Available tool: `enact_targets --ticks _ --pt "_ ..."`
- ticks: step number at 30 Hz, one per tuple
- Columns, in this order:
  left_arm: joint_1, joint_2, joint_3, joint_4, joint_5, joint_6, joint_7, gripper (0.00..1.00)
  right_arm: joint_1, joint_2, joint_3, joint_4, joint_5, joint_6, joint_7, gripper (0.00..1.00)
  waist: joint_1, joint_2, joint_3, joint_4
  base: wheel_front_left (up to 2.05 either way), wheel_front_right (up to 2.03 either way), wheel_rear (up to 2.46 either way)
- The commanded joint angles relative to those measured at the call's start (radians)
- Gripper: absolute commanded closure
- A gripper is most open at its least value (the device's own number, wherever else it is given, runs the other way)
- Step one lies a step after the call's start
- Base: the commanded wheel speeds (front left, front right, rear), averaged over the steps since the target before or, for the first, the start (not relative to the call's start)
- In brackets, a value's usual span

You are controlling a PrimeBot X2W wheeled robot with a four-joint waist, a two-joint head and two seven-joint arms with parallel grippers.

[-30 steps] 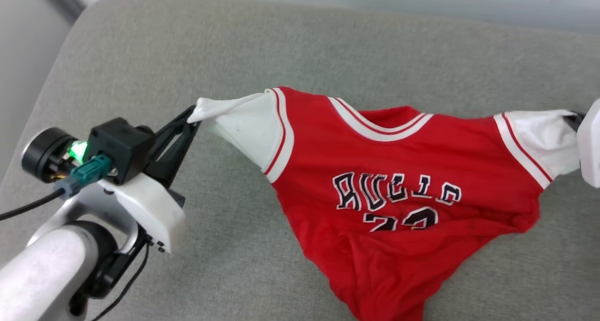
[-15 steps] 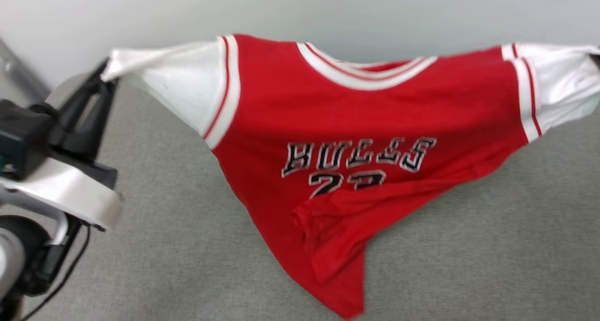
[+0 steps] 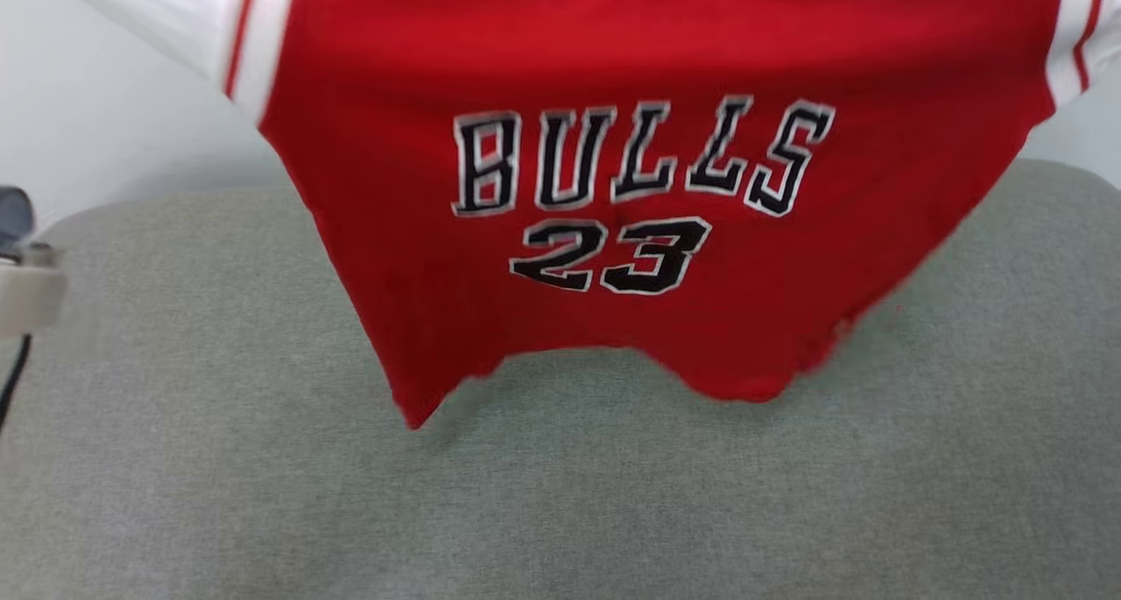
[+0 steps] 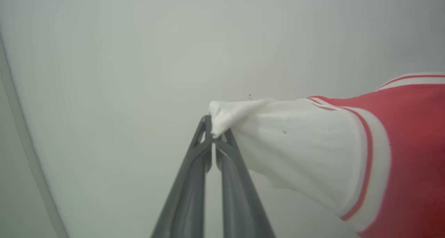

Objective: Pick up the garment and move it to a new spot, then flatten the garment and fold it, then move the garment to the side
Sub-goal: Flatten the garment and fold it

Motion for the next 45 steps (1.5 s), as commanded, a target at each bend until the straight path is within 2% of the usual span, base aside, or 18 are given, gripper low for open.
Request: enact_targets --ticks 1,7,10,15,18,24,30,34,40,45 --pt "-0.014 0.003 0.012 0.002 -0.002 0.007 -0.009 1.0 -0.02 0.003 0.0 0.001 0.006 -0.001 -0.008 1.0 0.0001 -0.0001 0.007 -0.009 0.0 0.0 0.0" --pt "-0.056 0.01 0.032 0.036 -0.018 -0.023 -0.023 1.0 -0.082 0.005 0.009 0.013 0.003 -0.001 -0.026 1.0 0.0001 -0.0001 0.055 -0.032 0.0 0.0 0.0" --pt "-0.101 0.01 0.016 0.078 -0.028 -0.064 -0.017 1.0 -0.121 0.005 0.011 0.038 0.005 -0.001 -0.036 1.0 0.0001 -0.0001 0.099 -0.037 0.0 0.0 0.0" --pt "-0.234 -0.027 -0.026 0.175 -0.046 -0.147 0.001 1.0 -0.199 -0.008 0.03 0.084 -0.018 -0.001 -0.071 1.0 0.0001 -0.0001 0.193 -0.038 0.0 0.0 0.0" --pt "-0.351 -0.05 -0.049 0.249 -0.033 -0.194 0.013 1.0 -0.274 0.021 0.031 0.12 -0.016 -0.001 -0.089 1.0 0.0001 -0.0001 0.267 -0.041 0.0 0.0 0.0" --pt "-0.648 -0.136 -0.111 0.44 0.014 -0.289 0.031 1.0 -0.47 0.068 0.043 0.253 -0.067 -0.001 -0.15 1.0 0.0001 -0.0001 0.397 -0.043 0.0 0.0 0.0" --pt "-0.97 -0.244 -0.149 0.645 0.073 -0.355 0.011 1.0 -0.678 0.127 0.025 0.395 -0.142 -0.001 -0.242 1.0 0.0001 -0.0001 0.507 -0.036 0.0 0.0 0.0" --pt "-1.13 -0.315 -0.149 0.782 0.095 -0.366 -0.046 1.0 -0.8 0.162 -0.011 0.509 -0.218 -0.001 -0.318 1.0 0.0001 -0.0001 0.571 -0.024 0.0 0.0 0.0" --pt "-1.234 -0.408 -0.163 0.961 0.105 -0.389 -0.157 1.0 -0.894 0.205 -0.032 0.659 -0.296 -0.001 -0.406 1.0 0.0001 -0.0001 0.643 -0.001 0.0 0.0 0.0" --pt "-1.18 -0.467 -0.198 1.071 0.101 -0.423 -0.235 1.0 -0.842 0.229 0.004 0.736 -0.32 -0.001 -0.459 1.0 0.0001 -0.0001 0.665 0.015 0.0 0.0 0.0"
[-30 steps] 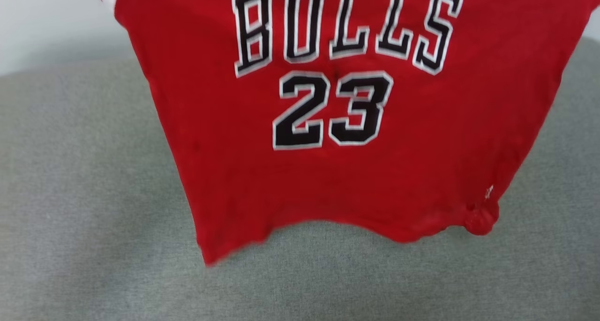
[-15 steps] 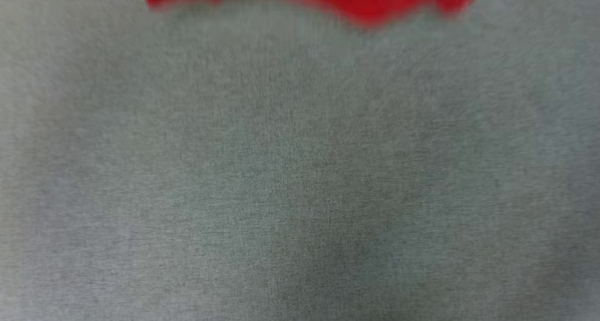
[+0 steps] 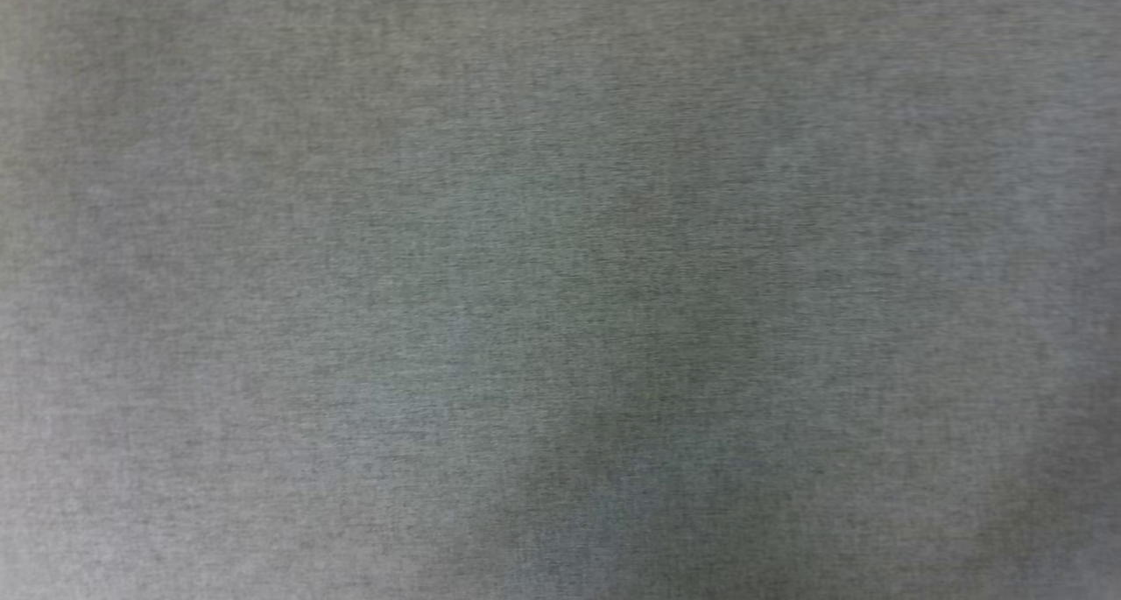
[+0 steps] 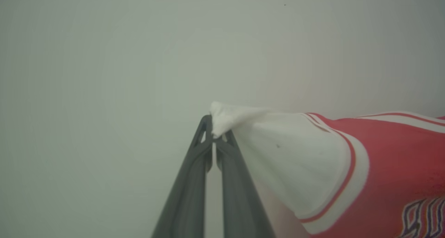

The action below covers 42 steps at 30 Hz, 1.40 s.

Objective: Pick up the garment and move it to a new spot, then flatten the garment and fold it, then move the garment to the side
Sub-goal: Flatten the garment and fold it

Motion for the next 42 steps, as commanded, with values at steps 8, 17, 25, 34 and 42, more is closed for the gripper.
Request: enact_targets --ticks 8,17,25,34,42 --pt "0.269 -0.081 -0.045 0.052 -0.008 -0.005 -0.079 1.0 0.226 -0.01 0.035 0.047 0.046 -0.001 -0.061 1.0 -0.0002 0.0 -0.048 0.036 0.0 0.0 0.0" --pt "0.754 -0.098 -0.011 -0.147 -0.009 0.043 -0.089 1.0 0.612 -0.048 0.116 -0.053 0.176 -0.001 -0.031 1.0 -0.0002 0.0 -0.211 0.042 0.0 0.0 0.0" --pt "1.215 -0.028 -0.019 -0.291 -0.052 0.08 -0.088 1.0 1.018 -0.118 0.146 -0.209 0.303 -0.001 0.018 1.0 -0.0002 0.0 -0.363 0.04 0.0 0.0 0.0" --pt "1.472 0.017 -0.043 -0.364 -0.093 0.12 -0.054 1.0 1.335 -0.2 0.141 -0.323 0.332 -0.001 0.029 1.0 -0.0002 0.0 -0.466 0.033 0.0 0.0 0.0" --pt "1.649 0.048 -0.083 -0.412 -0.122 0.133 -0.011 1.0 1.504 -0.229 0.158 -0.378 0.317 -0.001 0.022 1.0 -0.0002 0.0 -0.544 0.013 0.0 0.0 0.0"
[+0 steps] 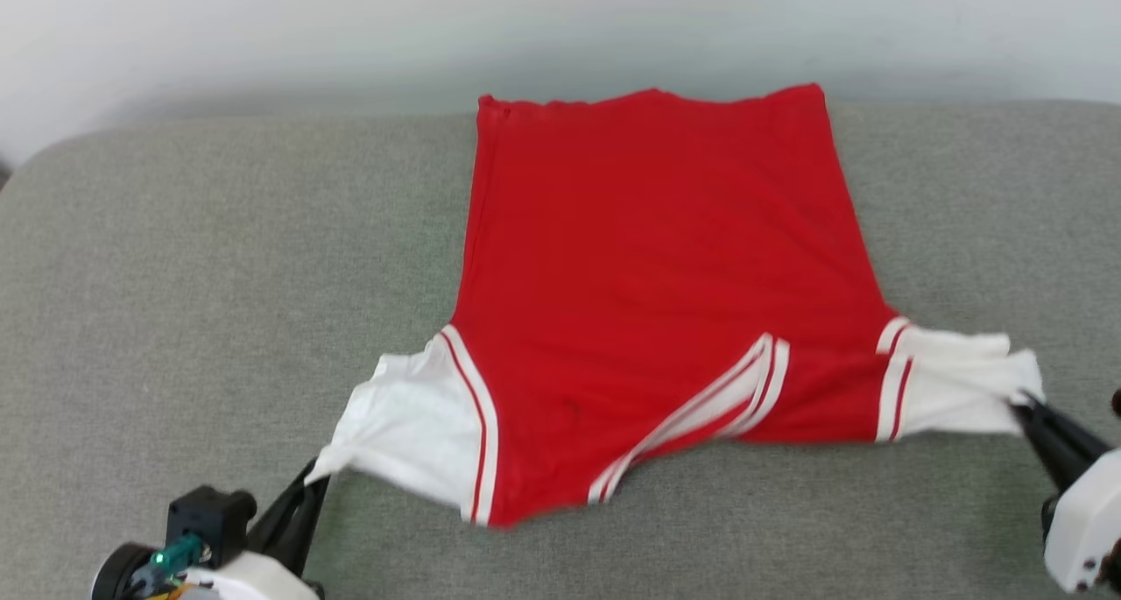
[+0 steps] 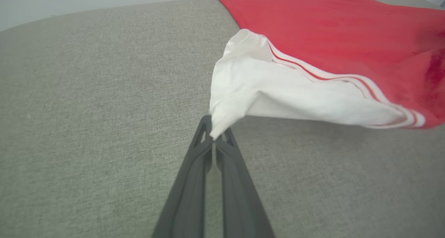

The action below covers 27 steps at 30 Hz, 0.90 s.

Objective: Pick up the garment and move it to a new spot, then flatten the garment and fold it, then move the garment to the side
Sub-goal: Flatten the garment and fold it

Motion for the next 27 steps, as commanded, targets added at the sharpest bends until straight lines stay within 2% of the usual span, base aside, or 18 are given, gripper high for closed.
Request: enact_targets --ticks 1,7,11,16,17,18,19,27 --pt "0.023 0.011 0.003 -0.01 -0.006 0.008 0.003 1.0 0.031 -0.012 0.008 -0.013 0.006 -0.001 0.009 1.0 0.0003 0.0 -0.021 -0.01 0.0 0.0 0.0" --pt "0.152 0.052 0.01 -0.078 -0.046 0.033 0.015 1.0 0.178 -0.057 0.022 -0.102 0.059 -0.001 0.065 1.0 0.0003 0.0 -0.065 -0.011 0.0 0.0 0.0" --pt "0.195 0.061 -0.001 -0.12 -0.047 0.048 0.028 1.0 0.267 -0.078 0.016 -0.13 0.071 -0.001 0.098 1.0 0.0003 0.0 -0.086 -0.001 0.0 0.0 0.0" --pt "0.213 0.045 -0.029 -0.14 -0.041 0.048 0.031 1.0 0.312 -0.047 0.013 -0.134 0.074 -0.001 0.119 1.0 0.0003 0.0 -0.106 0.0 0.0 0.0 0.0" --pt "0.211 0.042 -0.03 -0.144 -0.041 0.05 0.03 1.0 0.312 -0.041 0.006 -0.131 0.076 -0.001 0.127 0.79 0.0003 0.0 -0.108 0.001 0.0 0.0 0.0" --pt "0.209 0.041 -0.031 -0.148 -0.041 0.051 0.033 1.0 0.313 -0.034 0.001 -0.125 0.088 -0.001 0.14 0.37 0.0003 0.0 -0.11 0.002 0.0 0.0 0.0" --pt "0.208 0.042 -0.034 -0.153 -0.041 0.047 0.037 1.0 0.311 -0.03 -0.003 -0.127 0.095 -0.001 0.155 0.0 0.0003 0.0 -0.111 0.003 0.0 0.0 0.0" --pt "0.179 0.058 -0.036 -0.223 -0.031 0.044 0.051 1.0 0.232 -0.054 -0.081 -0.24 0.175 -0.001 0.288 0.0 0.0003 0.0 -0.079 0.041 0.0 0.0 0.0"
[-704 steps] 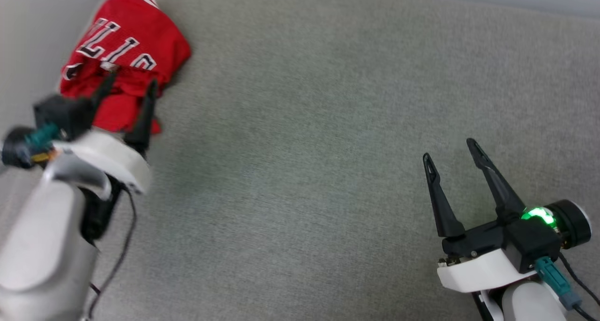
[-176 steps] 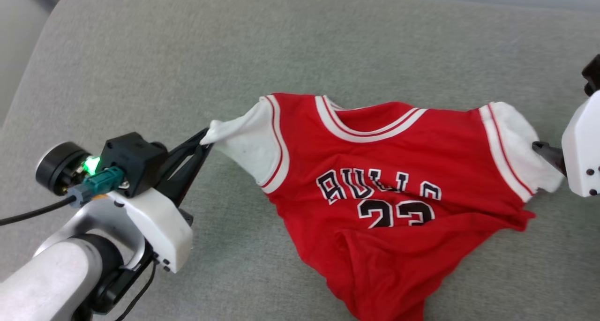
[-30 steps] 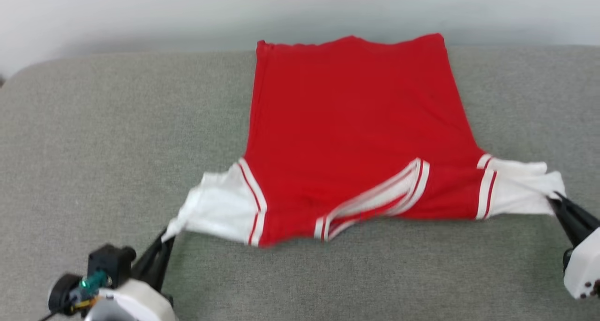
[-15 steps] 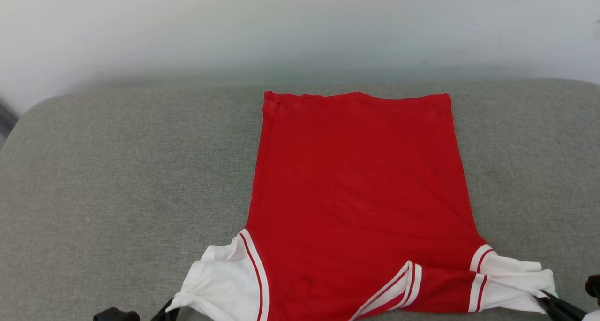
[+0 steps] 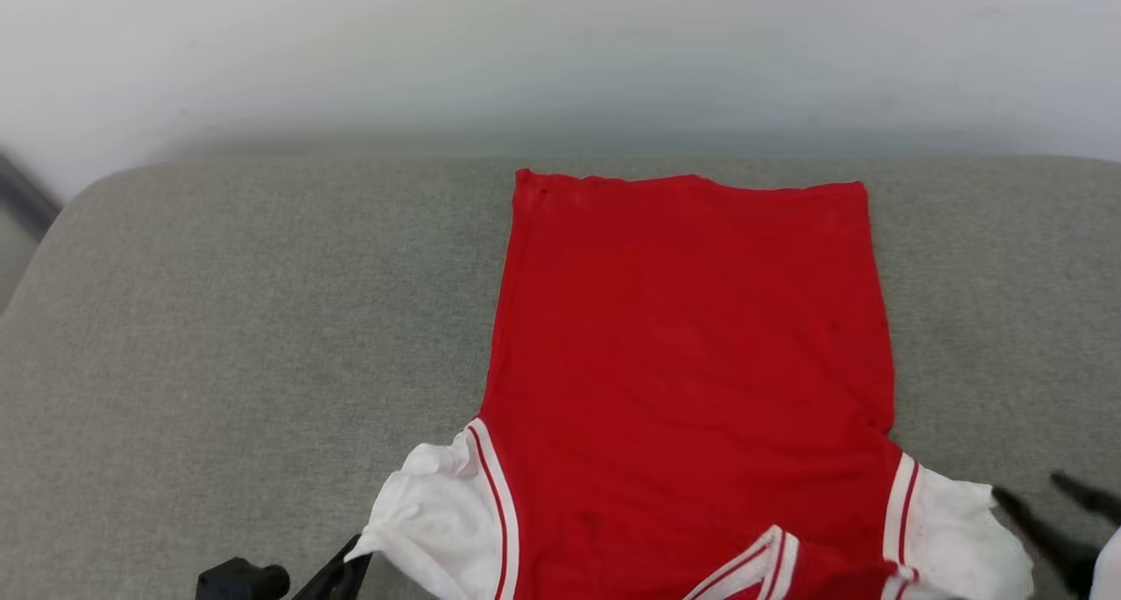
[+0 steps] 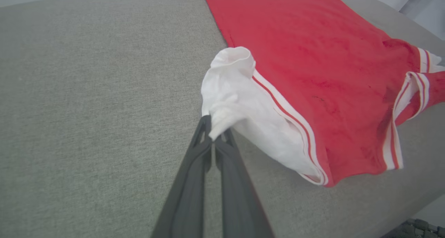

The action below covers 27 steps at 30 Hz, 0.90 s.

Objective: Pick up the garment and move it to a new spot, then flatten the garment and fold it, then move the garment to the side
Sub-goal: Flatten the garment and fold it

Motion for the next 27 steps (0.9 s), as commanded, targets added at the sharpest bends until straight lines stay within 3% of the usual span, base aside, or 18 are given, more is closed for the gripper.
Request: enact_targets --ticks 1,9,18,27 --pt "-0.02 0.008 -0.004 -0.023 0.018 0.003 0.007 1.0 -0.039 0.0 -0.028 -0.026 0.014 0.0 0.031 0.0 0.0001 0.0 0.022 0.021 0.0 0.0 0.0" --pt "-0.093 0.019 -0.029 -0.175 0.07 0.023 0.082 1.0 -0.297 0.037 -0.169 -0.08 0.03 0.0 0.325 0.0 0.0001 0.0 0.172 0.123 0.0 0.0 0.0" --pt "-0.194 0.001 -0.077 -0.297 0.132 0.008 0.15 1.0 -0.708 0.067 -0.228 0.114 -0.135 0.0 0.653 0.0 0.0001 0.0 0.367 0.249 0.0 0.0 0.0" --pt "-0.257 -0.038 -0.121 -0.353 0.179 -0.012 0.168 1.0 -0.991 0.077 -0.279 0.264 -0.332 0.0 0.84 0.0 0.0001 0.0 0.489 0.354 0.0 0.0 0.0"
